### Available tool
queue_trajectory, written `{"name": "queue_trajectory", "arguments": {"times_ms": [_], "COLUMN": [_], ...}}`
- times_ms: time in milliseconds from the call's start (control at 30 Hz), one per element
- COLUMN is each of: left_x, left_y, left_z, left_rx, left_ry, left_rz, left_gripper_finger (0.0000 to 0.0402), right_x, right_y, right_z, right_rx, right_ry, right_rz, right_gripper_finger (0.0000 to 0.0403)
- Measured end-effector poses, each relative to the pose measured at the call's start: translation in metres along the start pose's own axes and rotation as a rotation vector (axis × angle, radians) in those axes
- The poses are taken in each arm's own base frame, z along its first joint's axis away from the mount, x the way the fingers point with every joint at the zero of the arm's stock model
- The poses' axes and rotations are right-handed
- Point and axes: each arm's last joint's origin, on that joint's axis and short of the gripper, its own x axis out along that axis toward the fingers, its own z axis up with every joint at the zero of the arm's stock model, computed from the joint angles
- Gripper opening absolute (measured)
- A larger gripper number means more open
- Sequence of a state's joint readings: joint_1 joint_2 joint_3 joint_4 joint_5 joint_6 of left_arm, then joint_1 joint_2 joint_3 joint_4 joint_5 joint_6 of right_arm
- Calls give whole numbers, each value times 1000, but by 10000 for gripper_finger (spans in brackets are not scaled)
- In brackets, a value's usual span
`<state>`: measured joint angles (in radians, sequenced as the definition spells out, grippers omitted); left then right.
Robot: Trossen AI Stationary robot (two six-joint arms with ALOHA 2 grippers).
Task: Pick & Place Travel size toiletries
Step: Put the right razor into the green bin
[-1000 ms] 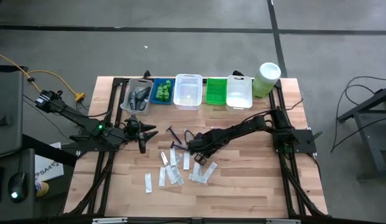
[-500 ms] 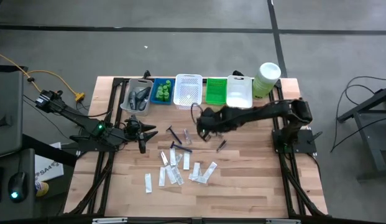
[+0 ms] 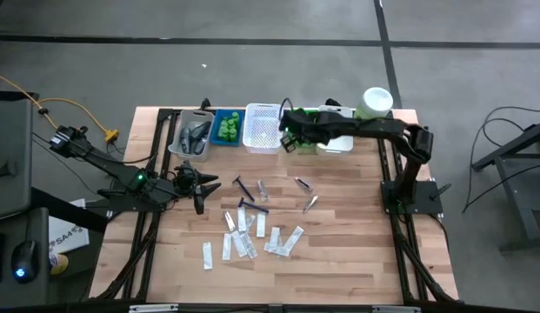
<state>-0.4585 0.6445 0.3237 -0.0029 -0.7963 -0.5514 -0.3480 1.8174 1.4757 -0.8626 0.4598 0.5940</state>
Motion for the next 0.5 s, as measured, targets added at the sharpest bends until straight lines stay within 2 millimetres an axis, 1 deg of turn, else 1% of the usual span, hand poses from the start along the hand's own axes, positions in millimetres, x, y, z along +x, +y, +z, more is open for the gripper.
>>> {"name": "queue_trajectory", "arguments": {"times_ms": [167, 367, 467, 500], "left_x": [0, 0, 0, 0], "left_y": [0, 0, 0, 0], "left_z": [0, 0, 0, 0], "left_rx": [0, 1, 1, 3], "left_ry": [0, 0, 1, 2], "left_rz": [0, 1, 1, 2], "left_gripper_finger": [136, 136, 136, 136], "right_x": [28, 56, 71, 73], "right_y": [-20, -27, -29, -29], "right_z": [11, 18, 15, 14], "right_rx": [1, -16, -39, -41], "right_ry": [76, 101, 147, 150], "right_rz": [-5, 14, -3, -10], "right_gripper_finger": [29, 29, 29, 31]}}
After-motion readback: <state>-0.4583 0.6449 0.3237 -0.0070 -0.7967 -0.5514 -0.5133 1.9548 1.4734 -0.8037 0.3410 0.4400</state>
